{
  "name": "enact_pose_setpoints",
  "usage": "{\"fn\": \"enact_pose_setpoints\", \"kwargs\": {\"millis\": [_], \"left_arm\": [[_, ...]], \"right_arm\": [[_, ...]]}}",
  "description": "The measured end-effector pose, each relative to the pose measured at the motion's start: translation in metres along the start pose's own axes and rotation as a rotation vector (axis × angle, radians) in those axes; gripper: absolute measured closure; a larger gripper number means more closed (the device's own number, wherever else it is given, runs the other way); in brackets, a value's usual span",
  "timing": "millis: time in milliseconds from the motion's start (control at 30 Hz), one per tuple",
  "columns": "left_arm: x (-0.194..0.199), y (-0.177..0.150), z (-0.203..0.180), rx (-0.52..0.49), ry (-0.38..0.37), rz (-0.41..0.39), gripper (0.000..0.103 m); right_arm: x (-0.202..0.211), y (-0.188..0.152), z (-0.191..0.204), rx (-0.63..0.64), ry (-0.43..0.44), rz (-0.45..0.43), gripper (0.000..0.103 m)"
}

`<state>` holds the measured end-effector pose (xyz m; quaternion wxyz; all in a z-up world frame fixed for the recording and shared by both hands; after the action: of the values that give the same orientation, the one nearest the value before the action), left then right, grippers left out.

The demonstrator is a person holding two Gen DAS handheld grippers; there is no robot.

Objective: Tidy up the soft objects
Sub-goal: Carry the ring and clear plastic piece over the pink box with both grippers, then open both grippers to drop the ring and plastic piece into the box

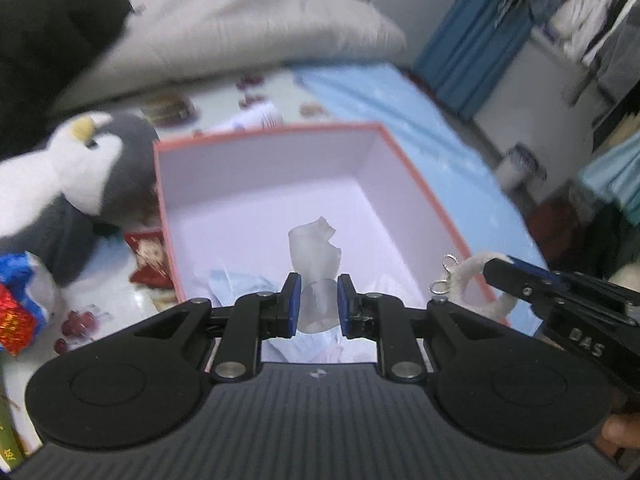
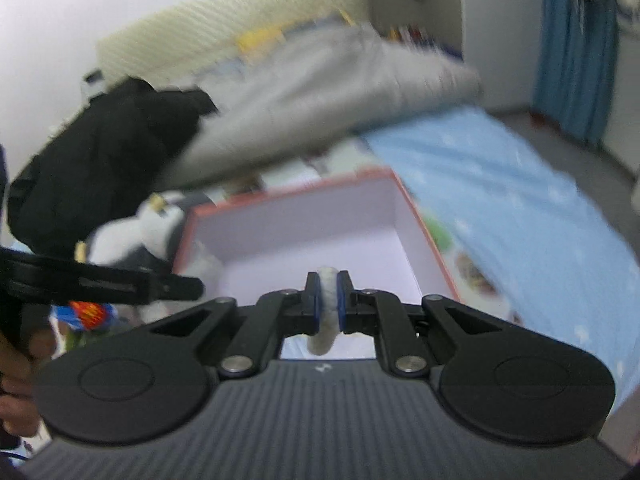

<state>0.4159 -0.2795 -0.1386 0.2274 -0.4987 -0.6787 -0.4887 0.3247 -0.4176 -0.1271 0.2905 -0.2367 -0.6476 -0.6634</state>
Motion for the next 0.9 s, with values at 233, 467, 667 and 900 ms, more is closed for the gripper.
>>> {"fn": "enact_pose_setpoints", "kwargs": {"millis": [233, 467, 667, 900], "left_arm": [[-0.040, -0.015, 0.000, -0.054, 0.083, 0.090, 0.080], [-0.043, -0.012, 0.000, -0.022, 0.081, 0.089, 0.064], [-0.023, -0.010, -0.010, -0.068, 0.074, 0.029, 0.064], [0.022, -0.009, -0.029, -0.147, 0.040, -0.096, 0.064]], "right_arm": [[-0.045, -0.051, -0.021, -0.071, 0.025, 0.156, 0.091], [-0.045, -0.066, -0.033, -0.152, 0.021, 0.166, 0.068], [-0.030, -0.054, -0.030, -0.137, 0.024, 0.103, 0.068], [0.003, -0.031, -0.019, -0.097, 0.018, -0.025, 0.068]]}}
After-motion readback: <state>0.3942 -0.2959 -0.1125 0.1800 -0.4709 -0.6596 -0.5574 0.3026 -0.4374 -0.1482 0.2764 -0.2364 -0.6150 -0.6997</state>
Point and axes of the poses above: each gripper's, at about its wrist camera, not at the fingertips, and x roughly against the way its jaws point, z to its left, y to its top, the point moved 10 cm from there along -x, roughly the way its jaws point, and after that the axes turned 13 degrees about x, right-handed, at the moved point
